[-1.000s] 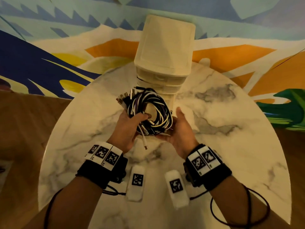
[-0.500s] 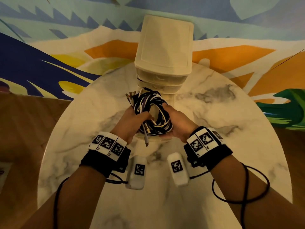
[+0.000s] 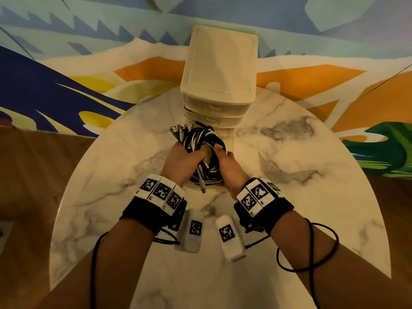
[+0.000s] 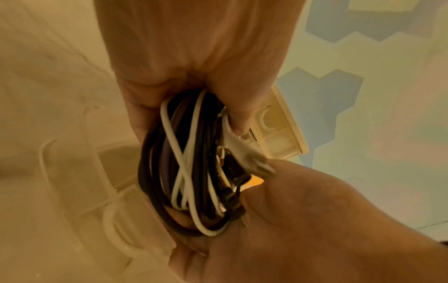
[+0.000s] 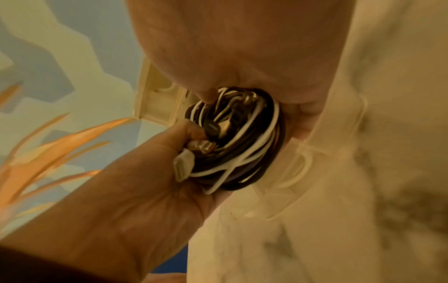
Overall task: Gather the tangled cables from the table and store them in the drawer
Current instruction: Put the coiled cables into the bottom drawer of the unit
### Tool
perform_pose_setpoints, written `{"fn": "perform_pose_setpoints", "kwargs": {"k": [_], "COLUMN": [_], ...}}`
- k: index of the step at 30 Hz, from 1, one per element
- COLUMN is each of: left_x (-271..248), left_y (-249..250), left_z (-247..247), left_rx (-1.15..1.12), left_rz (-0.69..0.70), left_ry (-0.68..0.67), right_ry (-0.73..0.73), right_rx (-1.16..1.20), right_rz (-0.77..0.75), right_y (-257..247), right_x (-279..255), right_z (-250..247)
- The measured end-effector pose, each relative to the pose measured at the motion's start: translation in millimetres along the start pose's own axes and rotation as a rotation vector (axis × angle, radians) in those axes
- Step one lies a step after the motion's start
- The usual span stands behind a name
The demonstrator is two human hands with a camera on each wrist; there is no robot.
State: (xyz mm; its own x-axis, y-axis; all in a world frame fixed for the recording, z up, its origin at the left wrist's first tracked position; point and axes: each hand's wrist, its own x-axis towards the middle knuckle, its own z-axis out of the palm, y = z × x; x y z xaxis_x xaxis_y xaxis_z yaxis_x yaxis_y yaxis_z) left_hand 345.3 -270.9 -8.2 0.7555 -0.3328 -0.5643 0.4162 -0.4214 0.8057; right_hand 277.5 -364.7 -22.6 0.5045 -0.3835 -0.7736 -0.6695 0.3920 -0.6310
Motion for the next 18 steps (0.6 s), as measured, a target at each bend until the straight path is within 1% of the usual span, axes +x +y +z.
{"fn": "perform_pose_setpoints", "kwargs": {"k": [2, 4, 6, 9, 14, 18], "left_x": [-0.9, -2.4, -3.3, -6.6, -5.7, -9.5], "left_y": [1.2, 2.1, 0.6, -2.0, -6.8, -9.2], "left_z": [-1.2, -4.1, -6.9, -8.3, -7.7, -3.8], "left_rx": [-0.008, -0.04, -0.072, -0.106, -0.146, -0.148], "left_rz": [0.012, -0.013, -0.051, -0.027, -0.063, -0.058], "left_ry": [0.007, -0.007, -0.032, -0.04, -0.069, -0.089], "right_ry": [-0.028, -0.064, -0.14, -0.228, -0.323, -0.26], "right_rx": [0.077, 0.187, 0.322, 0.479, 0.535, 0.502], "right_rz": [0.026, 0.049, 0.066, 0.095, 0.136, 0.124], "right_y": [-2.8, -7.7, -12.3, -20.3, -21.0, -17.8], "right_x": [-1.8, -7.6, -9.1, -11.1, -8.9, -6.2], "right_z": [1.4, 0.7, -2.8, -5.7, -12.5, -13.5]}}
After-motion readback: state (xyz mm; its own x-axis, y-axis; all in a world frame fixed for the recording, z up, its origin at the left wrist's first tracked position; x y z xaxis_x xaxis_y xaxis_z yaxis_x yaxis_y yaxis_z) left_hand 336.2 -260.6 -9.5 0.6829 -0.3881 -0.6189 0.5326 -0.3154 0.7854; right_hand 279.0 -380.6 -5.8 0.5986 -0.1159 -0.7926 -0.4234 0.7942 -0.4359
